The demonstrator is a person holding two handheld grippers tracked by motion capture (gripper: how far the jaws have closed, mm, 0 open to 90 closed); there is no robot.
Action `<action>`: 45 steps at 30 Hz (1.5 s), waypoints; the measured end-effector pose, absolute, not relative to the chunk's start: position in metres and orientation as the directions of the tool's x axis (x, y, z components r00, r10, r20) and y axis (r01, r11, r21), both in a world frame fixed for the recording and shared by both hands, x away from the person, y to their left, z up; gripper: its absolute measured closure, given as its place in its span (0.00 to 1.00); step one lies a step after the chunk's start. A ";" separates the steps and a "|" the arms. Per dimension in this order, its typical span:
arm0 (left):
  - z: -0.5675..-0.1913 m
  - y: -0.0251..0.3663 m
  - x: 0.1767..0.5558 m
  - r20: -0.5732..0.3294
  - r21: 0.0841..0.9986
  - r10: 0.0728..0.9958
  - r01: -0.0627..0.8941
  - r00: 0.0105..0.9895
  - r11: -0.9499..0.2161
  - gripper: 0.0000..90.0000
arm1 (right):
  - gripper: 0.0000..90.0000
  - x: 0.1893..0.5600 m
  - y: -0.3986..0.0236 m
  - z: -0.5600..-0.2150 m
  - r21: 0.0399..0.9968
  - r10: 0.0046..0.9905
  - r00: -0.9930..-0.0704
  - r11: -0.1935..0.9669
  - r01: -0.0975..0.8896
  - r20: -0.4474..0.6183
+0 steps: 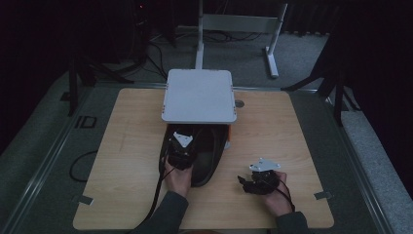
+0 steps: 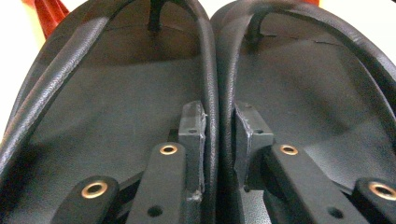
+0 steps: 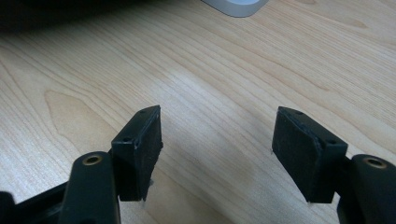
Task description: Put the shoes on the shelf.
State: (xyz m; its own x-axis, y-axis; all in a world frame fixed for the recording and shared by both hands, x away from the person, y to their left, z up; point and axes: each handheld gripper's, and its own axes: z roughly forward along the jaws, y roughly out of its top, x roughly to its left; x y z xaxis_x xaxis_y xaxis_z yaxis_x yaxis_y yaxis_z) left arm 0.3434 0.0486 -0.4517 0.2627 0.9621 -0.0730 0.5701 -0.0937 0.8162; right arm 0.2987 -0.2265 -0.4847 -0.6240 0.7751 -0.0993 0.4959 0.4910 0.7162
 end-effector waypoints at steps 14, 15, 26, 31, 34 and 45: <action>-0.454 0.037 0.358 -0.067 0.822 0.974 0.565 0.217 -0.070 0.83 | 0.36 0.299 -0.227 -0.486 0.716 0.775 -0.625 0.489 0.497 -0.096; -0.454 0.037 0.359 -0.068 0.822 0.975 0.566 0.213 -0.066 0.83 | 0.36 0.299 -0.227 -0.486 0.716 0.775 -0.625 0.490 0.497 -0.096; -0.456 0.031 0.372 -0.084 0.825 0.981 0.564 0.176 -0.031 0.83 | 0.36 0.299 -0.227 -0.486 0.714 0.775 -0.624 0.490 0.500 -0.095; -0.458 0.028 0.376 -0.078 0.826 0.983 0.563 0.165 -0.029 0.83 | 0.36 0.299 -0.227 -0.486 0.714 0.774 -0.626 0.491 0.499 -0.095; -0.459 0.026 0.380 -0.083 0.828 0.985 0.560 0.150 -0.016 0.84 | 0.36 0.299 -0.227 -0.487 0.713 0.775 -0.625 0.491 0.500 -0.094; -0.461 0.024 0.388 -0.086 0.837 0.988 0.548 0.132 0.000 0.83 | 0.36 0.299 -0.227 -0.488 0.709 0.773 -0.628 0.494 0.504 -0.092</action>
State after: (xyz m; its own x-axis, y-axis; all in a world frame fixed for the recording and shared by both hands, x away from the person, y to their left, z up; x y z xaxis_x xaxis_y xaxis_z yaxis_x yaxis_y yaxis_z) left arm 0.3880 0.0237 -0.4609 0.1315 0.9876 -0.0857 0.5476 -0.0003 0.8367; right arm 0.2988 -0.2270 -0.4883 -0.6279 0.7729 -0.0916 0.5041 0.4935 0.7088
